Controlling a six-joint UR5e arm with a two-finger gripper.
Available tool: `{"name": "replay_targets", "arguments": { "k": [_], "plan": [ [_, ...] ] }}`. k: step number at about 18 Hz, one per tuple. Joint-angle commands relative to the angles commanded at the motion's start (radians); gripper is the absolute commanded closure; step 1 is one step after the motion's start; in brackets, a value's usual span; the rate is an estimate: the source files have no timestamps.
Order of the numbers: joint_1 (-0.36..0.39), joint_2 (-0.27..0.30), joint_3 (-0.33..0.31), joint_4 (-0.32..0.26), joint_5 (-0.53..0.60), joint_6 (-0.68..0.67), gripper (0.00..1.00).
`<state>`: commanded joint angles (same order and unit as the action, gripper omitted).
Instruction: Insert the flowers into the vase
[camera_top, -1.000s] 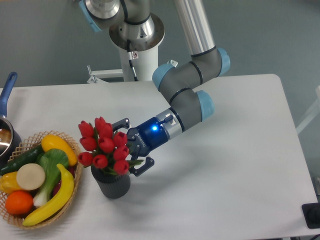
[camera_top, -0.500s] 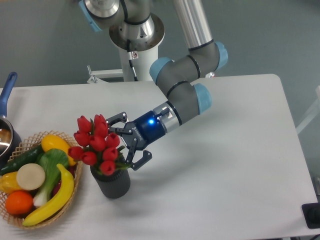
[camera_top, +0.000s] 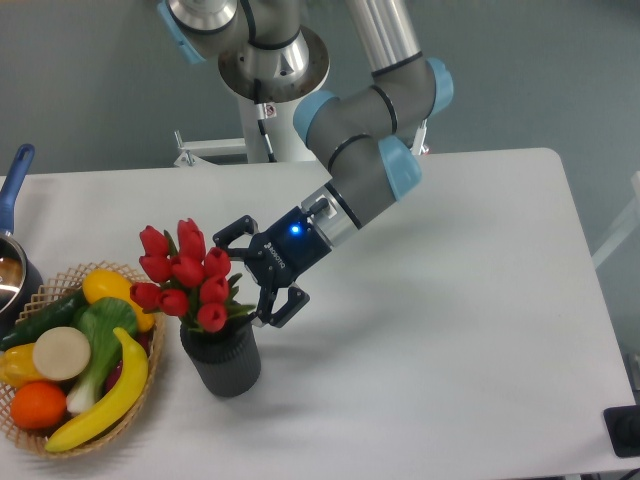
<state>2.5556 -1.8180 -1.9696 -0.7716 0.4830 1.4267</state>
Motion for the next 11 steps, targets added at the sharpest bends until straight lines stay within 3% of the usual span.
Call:
{"name": "replay_targets", "arguments": {
  "k": [6, 8, 11],
  "plan": [
    [0.087, 0.175, -0.037, 0.003, 0.236, -0.005, 0.00],
    [0.145, 0.274, -0.005, -0.020, 0.311, -0.011, 0.00],
    [0.181, 0.313, 0.084, -0.096, 0.416, -0.037, 0.00]
  ]
}}
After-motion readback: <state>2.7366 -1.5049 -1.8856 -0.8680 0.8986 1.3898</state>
